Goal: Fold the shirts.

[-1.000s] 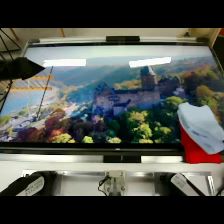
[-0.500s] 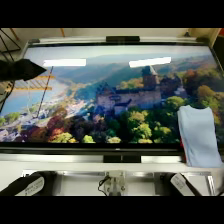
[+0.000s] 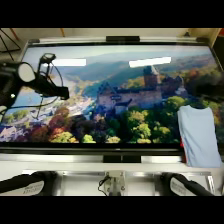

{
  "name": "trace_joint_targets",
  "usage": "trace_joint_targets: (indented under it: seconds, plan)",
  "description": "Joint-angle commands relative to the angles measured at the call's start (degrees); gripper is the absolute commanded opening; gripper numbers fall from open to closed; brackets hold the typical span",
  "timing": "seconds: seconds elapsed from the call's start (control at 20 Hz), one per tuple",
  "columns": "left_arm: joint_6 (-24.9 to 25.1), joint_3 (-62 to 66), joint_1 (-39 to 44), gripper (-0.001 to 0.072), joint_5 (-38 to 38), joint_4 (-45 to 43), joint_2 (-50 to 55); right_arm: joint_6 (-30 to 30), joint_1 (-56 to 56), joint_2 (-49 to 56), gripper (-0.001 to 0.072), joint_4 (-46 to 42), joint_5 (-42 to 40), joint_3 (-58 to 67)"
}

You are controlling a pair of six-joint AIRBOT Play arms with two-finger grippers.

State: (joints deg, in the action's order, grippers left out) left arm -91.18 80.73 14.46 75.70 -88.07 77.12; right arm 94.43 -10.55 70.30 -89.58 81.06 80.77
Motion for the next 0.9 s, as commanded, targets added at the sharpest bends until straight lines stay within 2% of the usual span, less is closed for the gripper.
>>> trace_joint_targets:
  seconds: [0.0,0.35,0.85]
  plan:
    - [-1.1,-6.1,1.6,0.068,-4.1,1.0,-1.0,1.1,6.1,6.1,0.057,6.6,5.6,0.7]
    - [-1.1,-8.5,1.3,0.068,-3.7,4.8,-3.8,0.7,6.7,7.0,0.057,7.2,5.3,0.7]
    - [-1.0,-8.5,1.3,0.0681,-3.1,4.8,-3.8,0.7,6.7,7.0,0.057,7.2,5.3,0.7]
